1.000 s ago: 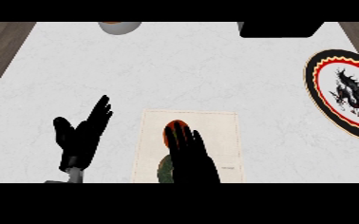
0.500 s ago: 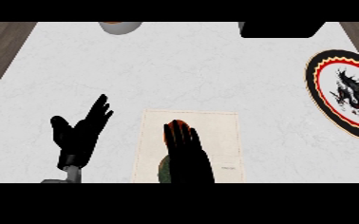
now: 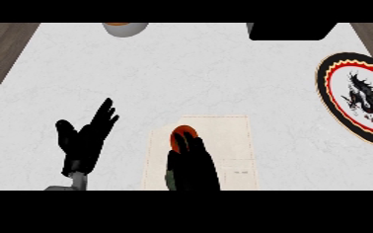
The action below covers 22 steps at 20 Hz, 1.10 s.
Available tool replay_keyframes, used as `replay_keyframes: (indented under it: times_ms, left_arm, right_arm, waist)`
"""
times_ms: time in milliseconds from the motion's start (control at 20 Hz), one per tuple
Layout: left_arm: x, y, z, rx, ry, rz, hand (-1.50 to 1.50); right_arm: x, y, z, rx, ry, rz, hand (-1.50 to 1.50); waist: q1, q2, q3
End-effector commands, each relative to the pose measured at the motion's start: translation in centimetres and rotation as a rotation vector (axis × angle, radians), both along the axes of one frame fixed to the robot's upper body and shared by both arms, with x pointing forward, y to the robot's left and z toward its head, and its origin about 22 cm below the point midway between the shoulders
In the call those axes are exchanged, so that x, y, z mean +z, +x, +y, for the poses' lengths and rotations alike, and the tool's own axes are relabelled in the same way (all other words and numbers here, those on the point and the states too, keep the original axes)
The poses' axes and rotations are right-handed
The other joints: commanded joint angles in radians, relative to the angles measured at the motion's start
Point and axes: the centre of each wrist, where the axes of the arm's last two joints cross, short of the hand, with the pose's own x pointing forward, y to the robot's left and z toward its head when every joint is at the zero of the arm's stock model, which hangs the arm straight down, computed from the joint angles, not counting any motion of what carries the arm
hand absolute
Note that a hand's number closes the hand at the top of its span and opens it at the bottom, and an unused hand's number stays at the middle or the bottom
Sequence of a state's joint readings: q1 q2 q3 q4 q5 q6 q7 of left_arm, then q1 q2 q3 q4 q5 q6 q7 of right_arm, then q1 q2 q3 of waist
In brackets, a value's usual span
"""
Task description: Pick the squash from the placemat and place it in the plate
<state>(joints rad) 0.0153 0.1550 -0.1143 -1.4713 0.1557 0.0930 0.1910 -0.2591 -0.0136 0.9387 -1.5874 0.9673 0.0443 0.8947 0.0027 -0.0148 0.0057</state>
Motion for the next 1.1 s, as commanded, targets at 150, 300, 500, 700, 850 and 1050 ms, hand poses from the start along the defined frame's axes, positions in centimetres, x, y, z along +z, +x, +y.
replay_keyframes:
  times_ms: [150, 300, 500, 700, 850, 1050]
  left_arm:
    - [-0.2, 0.5, 0.3, -0.001, -0.016, 0.076, 0.0]
    - [-0.8, -0.4, 0.4, 0.009, -0.009, 0.064, 0.0]
    - [-0.2, -0.5, 0.8, 0.005, 0.004, 0.034, 0.0]
    - [0.3, 0.2, -0.3, -0.029, -0.01, 0.032, 0.0]
    - [0.1, 0.4, -1.5, -0.038, -0.008, 0.021, 0.0]
    - [0.1, 0.5, -0.7, -0.042, -0.005, 0.03, 0.0]
  right_arm:
    - [-1.1, 0.4, 0.1, 0.019, -0.054, -0.017, 1.5]
    - [0.5, 8.3, -4.1, -0.485, -0.016, -0.021, 1.5]
    - [2.1, 13.7, -8.7, -0.9, 0.014, -0.05, 1.5]
    - [6.5, 17.8, -10.4, -1.014, 0.055, -0.384, 1.5]
    - [7.8, 19.7, -11.7, -1.102, 0.026, -0.545, 1.5]
    - [9.7, 21.4, -11.5, -1.223, 0.076, -0.668, 1.5]
  waist:
    - [-0.001, 0.015, -0.006]
    - [-0.01, 0.025, -0.006]
    - [-0.009, 0.037, -0.007]
    - [0.026, 0.037, -0.006]
    - [0.031, 0.037, -0.006]
    - [0.041, 0.033, -0.007]
